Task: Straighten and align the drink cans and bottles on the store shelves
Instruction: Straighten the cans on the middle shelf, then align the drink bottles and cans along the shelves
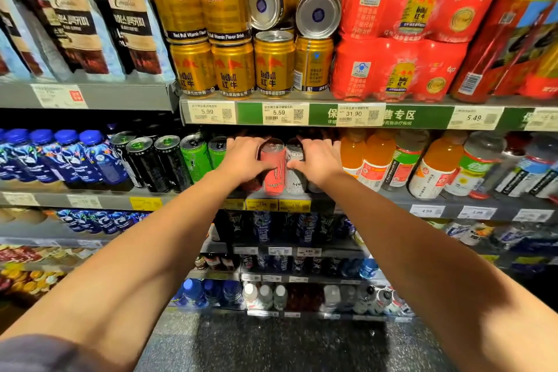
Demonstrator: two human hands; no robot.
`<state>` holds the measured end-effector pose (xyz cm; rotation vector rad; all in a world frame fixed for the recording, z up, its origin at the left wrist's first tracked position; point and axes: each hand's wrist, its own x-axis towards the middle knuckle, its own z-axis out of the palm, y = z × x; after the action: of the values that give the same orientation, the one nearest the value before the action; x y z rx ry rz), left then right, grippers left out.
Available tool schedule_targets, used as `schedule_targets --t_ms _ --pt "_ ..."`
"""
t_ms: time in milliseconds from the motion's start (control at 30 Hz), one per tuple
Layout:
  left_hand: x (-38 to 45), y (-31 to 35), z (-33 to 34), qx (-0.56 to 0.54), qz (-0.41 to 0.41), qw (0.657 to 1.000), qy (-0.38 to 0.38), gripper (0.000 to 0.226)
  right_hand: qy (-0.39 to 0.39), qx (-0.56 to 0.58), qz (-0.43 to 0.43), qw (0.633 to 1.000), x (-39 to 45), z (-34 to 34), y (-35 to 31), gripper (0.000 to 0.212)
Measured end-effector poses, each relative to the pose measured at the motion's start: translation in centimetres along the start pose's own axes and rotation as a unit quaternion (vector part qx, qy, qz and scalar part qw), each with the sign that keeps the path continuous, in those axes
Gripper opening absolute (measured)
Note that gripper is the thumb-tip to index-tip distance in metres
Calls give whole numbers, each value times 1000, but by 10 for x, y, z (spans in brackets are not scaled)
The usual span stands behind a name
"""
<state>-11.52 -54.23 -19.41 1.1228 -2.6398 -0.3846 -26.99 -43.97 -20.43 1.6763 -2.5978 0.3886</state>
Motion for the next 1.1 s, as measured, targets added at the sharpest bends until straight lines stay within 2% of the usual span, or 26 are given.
schedule_targets --t_ms 167,333,533,633,767,900,1100 --pt "-2 -2 -3 12 28 1000 5 73 4 -33 -9 999 -3 0 -1 59" --pt "-13 7 9 51 24 997 50 60 70 -58 -12 996 -13 15 -5 46" --pt "-25 6 33 81 50 988 124 54 147 -63 -19 987 -23 36 -7 44" --pt "-29 2 39 74 69 984 145 55 150 -62 -18 987 -23 40 -7 47" --pt "-34 -1 50 11 106 980 167 56 161 -40 -28 986 -26 42 -4 54" --pt "-45 11 66 -55 170 962 208 48 198 56 -48 977 -44 48 2 59" --pt "-55 51 88 -193 192 942 197 39 268 199 -21 942 -79 45 28 50"
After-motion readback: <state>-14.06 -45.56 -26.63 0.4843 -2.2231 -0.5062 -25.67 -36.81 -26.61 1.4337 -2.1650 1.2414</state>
